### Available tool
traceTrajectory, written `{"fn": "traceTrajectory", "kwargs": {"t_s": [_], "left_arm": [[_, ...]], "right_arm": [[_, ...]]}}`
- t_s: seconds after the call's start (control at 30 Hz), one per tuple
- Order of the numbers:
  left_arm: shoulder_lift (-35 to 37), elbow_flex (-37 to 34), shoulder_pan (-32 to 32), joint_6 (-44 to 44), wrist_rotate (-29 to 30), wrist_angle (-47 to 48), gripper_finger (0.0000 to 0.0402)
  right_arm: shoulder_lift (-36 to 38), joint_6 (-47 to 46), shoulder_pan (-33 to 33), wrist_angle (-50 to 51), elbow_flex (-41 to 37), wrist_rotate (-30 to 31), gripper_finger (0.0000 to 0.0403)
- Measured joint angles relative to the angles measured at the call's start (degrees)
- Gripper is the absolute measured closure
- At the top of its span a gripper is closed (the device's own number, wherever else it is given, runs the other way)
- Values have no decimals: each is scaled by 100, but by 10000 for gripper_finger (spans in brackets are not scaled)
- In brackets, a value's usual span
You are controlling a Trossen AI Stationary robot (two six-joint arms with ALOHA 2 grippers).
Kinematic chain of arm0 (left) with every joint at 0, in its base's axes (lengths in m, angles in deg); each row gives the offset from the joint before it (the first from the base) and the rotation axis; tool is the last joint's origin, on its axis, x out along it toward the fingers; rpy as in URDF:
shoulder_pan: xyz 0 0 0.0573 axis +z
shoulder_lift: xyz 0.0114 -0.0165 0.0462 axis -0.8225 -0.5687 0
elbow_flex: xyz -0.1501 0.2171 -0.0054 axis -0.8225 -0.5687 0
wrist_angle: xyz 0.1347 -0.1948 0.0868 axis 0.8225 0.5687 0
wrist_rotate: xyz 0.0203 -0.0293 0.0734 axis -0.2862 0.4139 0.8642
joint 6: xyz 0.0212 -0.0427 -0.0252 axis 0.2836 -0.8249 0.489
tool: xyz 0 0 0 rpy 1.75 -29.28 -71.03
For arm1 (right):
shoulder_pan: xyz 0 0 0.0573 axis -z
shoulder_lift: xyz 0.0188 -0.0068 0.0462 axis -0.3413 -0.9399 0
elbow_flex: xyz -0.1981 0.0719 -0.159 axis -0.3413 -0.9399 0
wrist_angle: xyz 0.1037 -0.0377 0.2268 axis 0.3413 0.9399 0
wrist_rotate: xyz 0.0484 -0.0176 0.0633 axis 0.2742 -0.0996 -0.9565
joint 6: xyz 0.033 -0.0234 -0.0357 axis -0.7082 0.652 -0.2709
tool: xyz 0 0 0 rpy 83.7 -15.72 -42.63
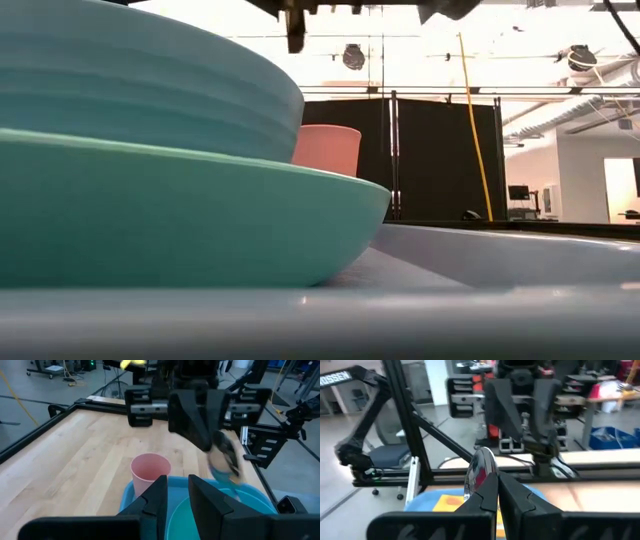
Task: Set up tray
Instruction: Put the orange spoon on top of the yellow table napkin between the orange fork and yellow table knife on the blue tray
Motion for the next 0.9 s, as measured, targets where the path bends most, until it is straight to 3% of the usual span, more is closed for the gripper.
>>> {"fn": "traceTrajectory", "kwargs": {"t_s": [0.23, 0.37, 0.67, 0.9], "left_arm": [[2, 0, 0, -17, -145, 2, 321], [0, 0, 0, 30, -401, -13, 321], [0, 0, 0, 281, -601, -145, 316], [0, 0, 0, 407, -580, -152, 268]], "right_arm": [[-446, 212, 14, 103, 479, -14, 403], [-427, 423, 37, 123, 534, 424, 403], [-394, 757, 83, 242, 532, 784, 403], [-396, 852, 129, 161, 528, 875, 403]]}}
